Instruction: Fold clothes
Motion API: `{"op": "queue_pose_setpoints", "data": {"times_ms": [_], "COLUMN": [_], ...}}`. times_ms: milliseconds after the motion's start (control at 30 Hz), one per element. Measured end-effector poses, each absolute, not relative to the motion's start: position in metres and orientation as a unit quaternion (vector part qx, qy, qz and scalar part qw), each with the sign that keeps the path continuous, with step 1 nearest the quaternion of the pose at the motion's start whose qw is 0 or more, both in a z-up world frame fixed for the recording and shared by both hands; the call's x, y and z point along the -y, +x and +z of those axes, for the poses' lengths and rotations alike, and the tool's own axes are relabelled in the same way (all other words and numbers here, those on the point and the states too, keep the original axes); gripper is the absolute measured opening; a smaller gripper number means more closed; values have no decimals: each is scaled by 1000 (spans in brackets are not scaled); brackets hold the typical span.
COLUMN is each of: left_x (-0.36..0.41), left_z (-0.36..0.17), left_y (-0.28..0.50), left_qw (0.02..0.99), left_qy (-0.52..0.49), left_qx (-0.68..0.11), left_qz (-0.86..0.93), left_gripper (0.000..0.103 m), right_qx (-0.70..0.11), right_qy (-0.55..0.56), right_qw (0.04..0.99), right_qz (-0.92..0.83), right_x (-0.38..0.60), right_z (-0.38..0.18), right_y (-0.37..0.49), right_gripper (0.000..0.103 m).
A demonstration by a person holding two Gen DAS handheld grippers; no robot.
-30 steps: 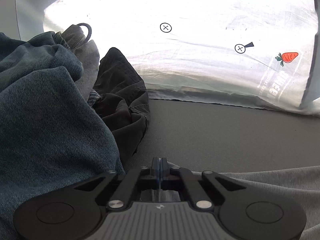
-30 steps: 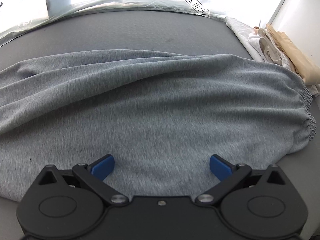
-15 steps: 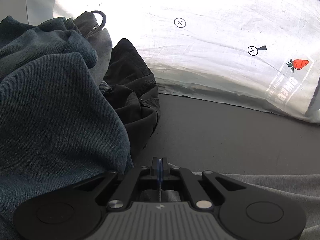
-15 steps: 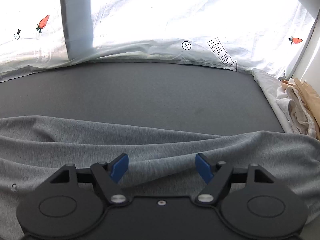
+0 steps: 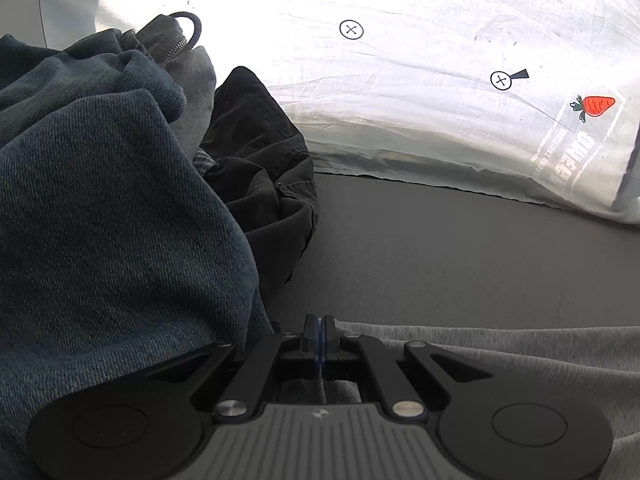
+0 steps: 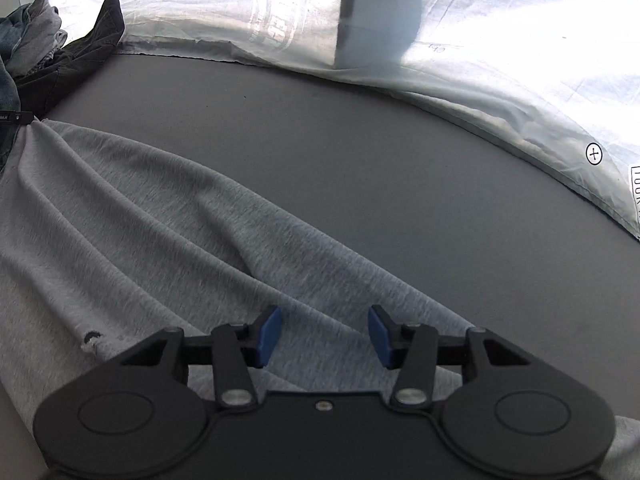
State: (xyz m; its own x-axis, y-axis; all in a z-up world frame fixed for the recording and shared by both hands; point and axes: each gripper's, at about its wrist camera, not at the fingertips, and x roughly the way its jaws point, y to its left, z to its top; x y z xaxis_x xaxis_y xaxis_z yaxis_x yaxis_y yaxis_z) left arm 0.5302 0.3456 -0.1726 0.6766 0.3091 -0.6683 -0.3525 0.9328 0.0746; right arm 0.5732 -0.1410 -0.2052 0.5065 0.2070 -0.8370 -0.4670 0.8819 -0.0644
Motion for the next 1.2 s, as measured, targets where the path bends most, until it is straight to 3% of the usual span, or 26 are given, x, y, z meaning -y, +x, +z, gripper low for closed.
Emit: {"op": "queue_pose_setpoints", "data": {"times_ms": [67, 200, 333, 667, 967, 1100, 1200], "left_x": [-345, -344, -344, -349, -348, -346, -346], "left_z": [-173, -173, -173, -161, -170, -172, -169], "left_y": [529, 528, 528, 528, 538, 537, 533], "left_qw": [915, 914, 914, 920, 916, 914, 915], "left_qy": [-34, -40, -41, -43, -59, -60, -59], "left_qx": [-359, -359, -358, -338, -346, -350, -349], "left_qz": [183, 185, 185, 195, 197, 196, 194], "left_gripper": [2, 2, 2, 2, 2, 2, 2], "right_qx": [-464, -461, -449, -388, -416, -431, -434], "right_qy": [-127, -119, -104, -54, -64, -107, -107], "right_qw": [852, 853, 865, 906, 889, 871, 866], "right_qz": [207, 214, 201, 158, 184, 209, 226], "right_x": [142, 141, 144, 155, 145, 131, 128], "right_z": [-206, -205, -201, -174, -179, -191, -194], "right_y": [576, 573, 569, 583, 599, 584, 578], "right_gripper": [36, 7, 1, 0, 3, 34, 36]}}
